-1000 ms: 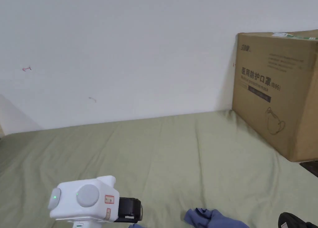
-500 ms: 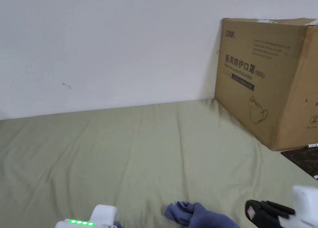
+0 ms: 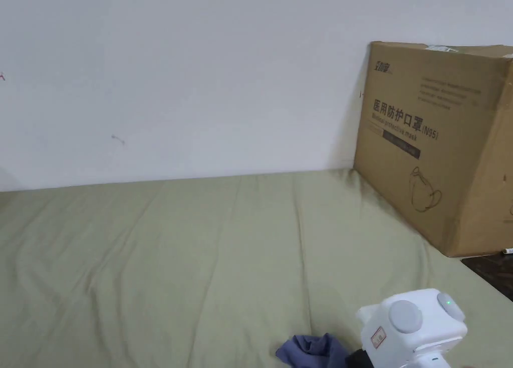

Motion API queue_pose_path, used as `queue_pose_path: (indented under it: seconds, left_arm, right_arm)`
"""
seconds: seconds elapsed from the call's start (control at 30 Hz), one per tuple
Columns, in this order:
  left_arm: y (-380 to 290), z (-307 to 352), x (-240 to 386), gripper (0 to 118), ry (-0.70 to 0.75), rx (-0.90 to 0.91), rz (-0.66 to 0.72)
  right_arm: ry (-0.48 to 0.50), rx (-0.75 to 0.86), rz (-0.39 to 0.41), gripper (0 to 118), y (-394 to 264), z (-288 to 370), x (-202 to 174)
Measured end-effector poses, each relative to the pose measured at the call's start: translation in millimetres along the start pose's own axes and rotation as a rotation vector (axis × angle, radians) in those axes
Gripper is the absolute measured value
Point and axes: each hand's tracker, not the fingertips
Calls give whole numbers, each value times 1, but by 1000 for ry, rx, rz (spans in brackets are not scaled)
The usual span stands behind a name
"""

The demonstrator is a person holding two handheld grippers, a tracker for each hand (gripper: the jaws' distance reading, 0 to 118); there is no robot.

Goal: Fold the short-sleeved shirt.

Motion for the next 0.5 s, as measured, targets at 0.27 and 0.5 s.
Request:
queue_pose_path:
  seconds: [0.27, 0.5]
  left_arm:
    - [58, 59, -23, 5, 80, 119, 5]
    - [172, 126, -19, 5, -39, 211, 56]
  right_arm:
    - [97, 370, 4, 2, -33, 154, -9]
    - [125, 624, -86, 2, -21, 283, -4]
